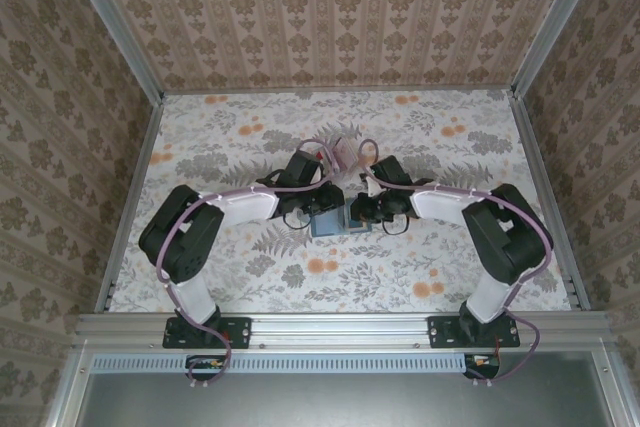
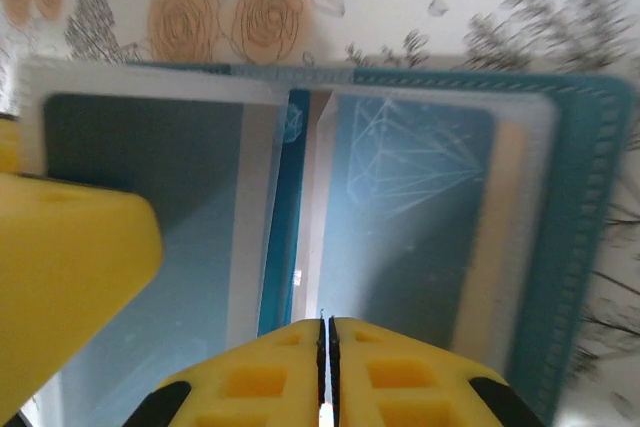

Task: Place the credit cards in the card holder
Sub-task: Flip over the card slot on the card holder.

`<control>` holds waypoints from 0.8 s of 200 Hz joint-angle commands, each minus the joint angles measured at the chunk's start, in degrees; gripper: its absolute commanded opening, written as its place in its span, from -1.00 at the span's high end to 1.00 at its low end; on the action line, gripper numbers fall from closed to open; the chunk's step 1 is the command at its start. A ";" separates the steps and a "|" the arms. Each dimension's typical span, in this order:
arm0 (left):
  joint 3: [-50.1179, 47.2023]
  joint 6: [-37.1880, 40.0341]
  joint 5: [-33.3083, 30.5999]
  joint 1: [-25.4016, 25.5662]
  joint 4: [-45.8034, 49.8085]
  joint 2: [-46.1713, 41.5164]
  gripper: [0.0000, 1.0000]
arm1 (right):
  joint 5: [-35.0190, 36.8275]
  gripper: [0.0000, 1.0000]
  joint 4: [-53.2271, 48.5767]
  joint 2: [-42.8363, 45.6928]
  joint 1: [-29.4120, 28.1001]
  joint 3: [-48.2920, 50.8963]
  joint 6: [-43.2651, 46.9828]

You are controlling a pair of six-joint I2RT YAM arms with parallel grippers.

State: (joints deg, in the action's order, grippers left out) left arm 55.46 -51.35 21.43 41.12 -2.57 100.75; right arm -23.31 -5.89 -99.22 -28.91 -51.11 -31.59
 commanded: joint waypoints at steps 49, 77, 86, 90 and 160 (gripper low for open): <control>-0.55 1.08 0.30 -0.45 1.26 -2.32 0.58 | -3.23 0.75 4.54 -5.44 -1.59 -2.94 -2.26; -0.23 0.64 0.39 -0.04 1.31 -2.71 0.58 | -3.91 0.75 5.67 -5.22 -0.86 -1.88 -2.87; -0.67 0.05 0.45 0.07 0.92 -2.91 0.58 | -4.35 0.75 6.78 -4.92 -0.41 -1.00 -3.68; -0.90 -0.26 0.53 0.16 0.53 -3.07 0.58 | -4.39 0.75 7.43 -4.81 -0.24 -0.54 -4.10; 0.00 -1.92 0.81 2.29 -0.19 -4.78 0.57 | -5.76 0.74 11.70 -6.94 0.16 1.58 -7.08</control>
State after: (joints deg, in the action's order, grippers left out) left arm 54.76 -51.96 20.62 41.82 -2.33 98.08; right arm -29.28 3.77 -104.22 -28.86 -50.94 -37.28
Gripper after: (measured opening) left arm 0.216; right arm 0.128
